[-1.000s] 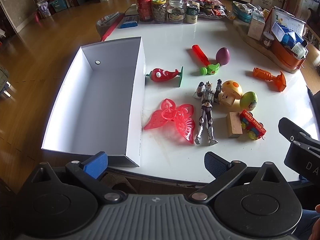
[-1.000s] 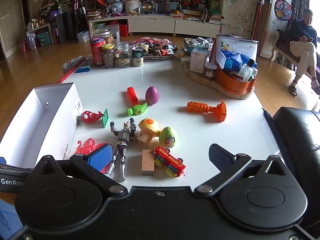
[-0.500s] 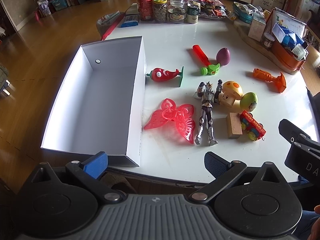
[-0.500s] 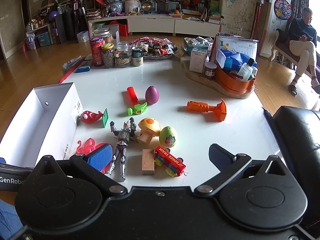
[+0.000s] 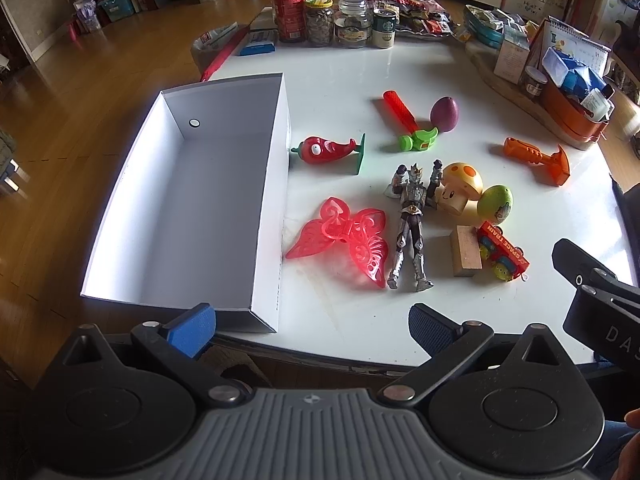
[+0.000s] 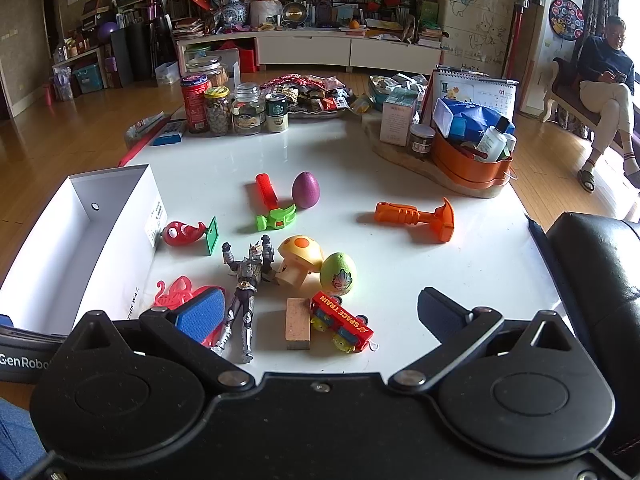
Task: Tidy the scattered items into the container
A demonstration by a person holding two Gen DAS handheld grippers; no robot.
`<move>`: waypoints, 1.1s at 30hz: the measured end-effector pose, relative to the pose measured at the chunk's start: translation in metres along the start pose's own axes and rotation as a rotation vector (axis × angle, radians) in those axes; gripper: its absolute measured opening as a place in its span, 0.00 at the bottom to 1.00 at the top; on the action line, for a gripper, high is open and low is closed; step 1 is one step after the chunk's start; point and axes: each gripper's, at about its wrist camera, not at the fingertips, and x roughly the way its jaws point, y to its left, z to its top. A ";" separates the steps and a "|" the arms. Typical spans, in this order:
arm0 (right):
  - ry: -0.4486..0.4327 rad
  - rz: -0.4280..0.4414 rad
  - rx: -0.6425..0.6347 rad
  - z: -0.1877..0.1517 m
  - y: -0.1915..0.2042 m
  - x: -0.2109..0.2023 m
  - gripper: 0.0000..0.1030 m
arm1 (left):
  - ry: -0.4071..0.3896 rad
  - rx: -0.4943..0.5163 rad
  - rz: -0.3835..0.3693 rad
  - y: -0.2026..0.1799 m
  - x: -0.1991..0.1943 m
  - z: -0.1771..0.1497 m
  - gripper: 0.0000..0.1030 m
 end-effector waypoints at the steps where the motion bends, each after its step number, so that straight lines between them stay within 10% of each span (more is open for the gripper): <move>1: 0.000 0.000 0.001 0.000 0.000 0.000 0.97 | 0.000 0.001 -0.001 0.000 0.000 0.000 0.99; 33: 0.008 0.000 0.000 -0.003 0.002 0.001 0.97 | 0.008 0.011 -0.009 -0.004 0.002 -0.001 0.99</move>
